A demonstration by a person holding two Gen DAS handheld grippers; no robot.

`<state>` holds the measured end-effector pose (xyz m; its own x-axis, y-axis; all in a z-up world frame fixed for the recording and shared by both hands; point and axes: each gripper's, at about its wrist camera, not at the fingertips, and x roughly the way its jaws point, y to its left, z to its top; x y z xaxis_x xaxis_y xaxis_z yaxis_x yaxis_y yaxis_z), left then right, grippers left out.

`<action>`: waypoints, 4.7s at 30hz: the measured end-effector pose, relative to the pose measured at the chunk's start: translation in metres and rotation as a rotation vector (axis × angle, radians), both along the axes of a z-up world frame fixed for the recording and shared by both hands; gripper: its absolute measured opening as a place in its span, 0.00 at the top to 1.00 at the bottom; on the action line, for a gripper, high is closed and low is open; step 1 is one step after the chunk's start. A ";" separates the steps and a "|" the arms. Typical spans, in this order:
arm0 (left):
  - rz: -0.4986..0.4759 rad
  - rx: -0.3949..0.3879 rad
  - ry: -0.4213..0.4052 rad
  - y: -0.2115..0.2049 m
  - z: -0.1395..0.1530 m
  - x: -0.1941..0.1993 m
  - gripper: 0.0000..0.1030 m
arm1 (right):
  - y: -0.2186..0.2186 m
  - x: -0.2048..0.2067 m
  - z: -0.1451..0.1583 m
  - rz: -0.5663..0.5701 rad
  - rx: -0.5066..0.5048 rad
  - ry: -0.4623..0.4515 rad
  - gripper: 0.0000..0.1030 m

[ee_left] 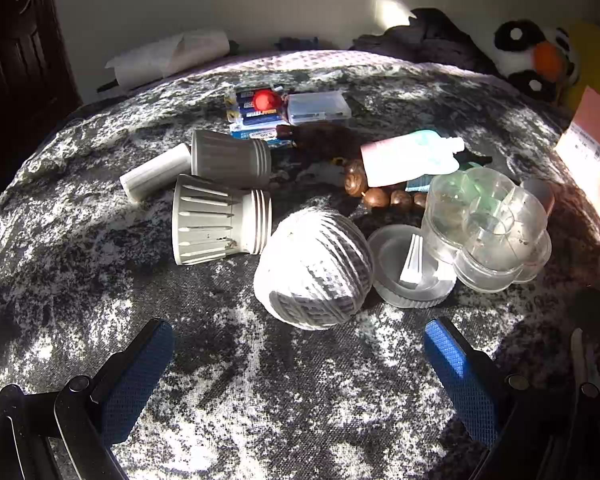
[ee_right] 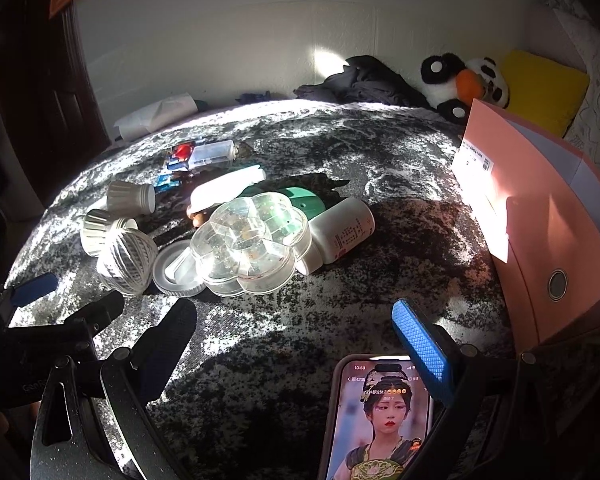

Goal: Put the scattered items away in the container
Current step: 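Grasp the twine yarn ball with left tool while right grasps clear flower-shaped container, then carry the yarn ball and clear container with both tools over the pink box, then open both tools to drop the items into the box, then withdraw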

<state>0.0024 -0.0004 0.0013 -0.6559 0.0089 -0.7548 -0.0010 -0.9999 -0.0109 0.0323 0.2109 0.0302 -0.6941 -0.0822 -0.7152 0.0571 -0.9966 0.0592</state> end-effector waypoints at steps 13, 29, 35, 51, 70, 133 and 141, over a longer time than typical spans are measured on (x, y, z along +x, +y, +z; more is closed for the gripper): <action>-0.003 0.003 -0.001 0.001 -0.001 -0.001 0.00 | 0.006 -0.002 -0.003 -0.005 -0.047 -0.021 0.03; -0.010 0.014 0.041 0.004 -0.019 -0.017 0.00 | 0.052 -0.037 -0.038 -0.061 -0.621 -0.197 0.18; -0.025 0.009 0.019 0.010 -0.029 -0.031 0.20 | 0.072 -0.057 -0.075 -0.117 -0.971 -0.330 0.39; -0.092 -0.206 0.109 0.034 -0.029 -0.045 0.14 | 0.049 -0.111 -0.083 -0.041 -1.086 -0.373 0.78; -0.133 0.216 0.257 -0.013 0.053 0.005 0.37 | 0.039 -0.090 -0.039 0.161 -1.010 -0.265 0.81; 0.006 0.128 0.057 -0.065 0.019 -0.013 0.03 | 0.031 -0.028 0.023 -0.008 -0.083 -0.007 0.06; -0.012 0.121 -0.013 -0.061 -0.010 -0.041 0.03 | 0.050 -0.072 -0.026 -0.123 -0.129 -0.160 0.05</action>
<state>-0.0390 -0.0615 -0.0088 -0.6456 0.1085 -0.7559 -0.0121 -0.9912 -0.1319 -0.0398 0.2605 0.0046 -0.5833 -0.1017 -0.8058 -0.0845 -0.9792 0.1847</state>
